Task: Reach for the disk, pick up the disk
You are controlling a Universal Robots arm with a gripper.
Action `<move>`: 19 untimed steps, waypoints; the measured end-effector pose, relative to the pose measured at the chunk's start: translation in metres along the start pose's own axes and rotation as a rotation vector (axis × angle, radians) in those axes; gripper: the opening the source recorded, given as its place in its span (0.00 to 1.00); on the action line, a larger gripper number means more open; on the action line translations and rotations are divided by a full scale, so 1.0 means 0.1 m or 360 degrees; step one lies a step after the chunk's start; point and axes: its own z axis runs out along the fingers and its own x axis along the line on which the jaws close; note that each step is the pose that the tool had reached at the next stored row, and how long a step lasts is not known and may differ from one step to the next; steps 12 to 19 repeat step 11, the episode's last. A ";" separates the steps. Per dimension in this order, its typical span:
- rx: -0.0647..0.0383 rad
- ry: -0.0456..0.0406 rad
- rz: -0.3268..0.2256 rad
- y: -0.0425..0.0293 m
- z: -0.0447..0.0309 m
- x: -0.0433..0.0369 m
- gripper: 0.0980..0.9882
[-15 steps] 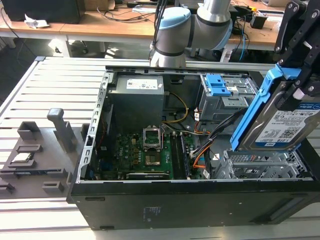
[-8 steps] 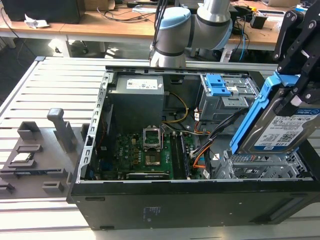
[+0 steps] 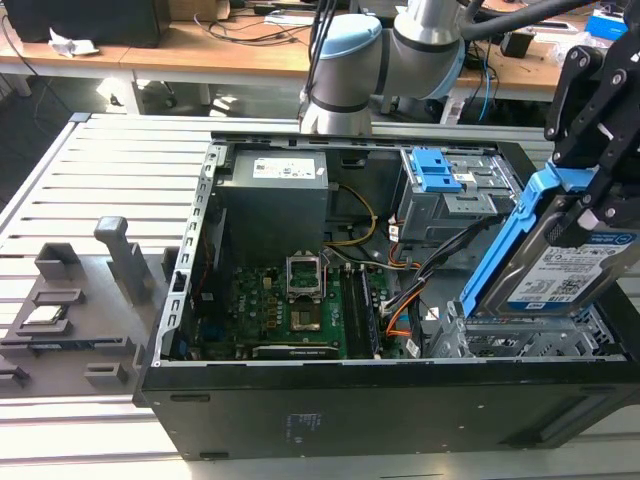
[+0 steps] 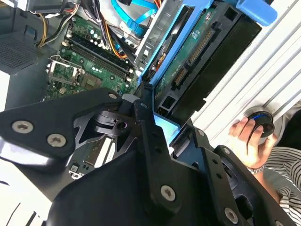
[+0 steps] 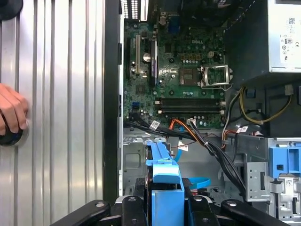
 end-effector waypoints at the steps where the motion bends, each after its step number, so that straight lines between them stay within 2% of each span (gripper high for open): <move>1: -0.0001 0.0000 0.0000 -0.015 0.007 -0.005 0.30; 4: -0.0001 0.0000 0.0000 -0.044 0.028 -0.032 0.30; 19: -0.0001 0.0000 0.0000 -0.046 0.035 -0.035 0.30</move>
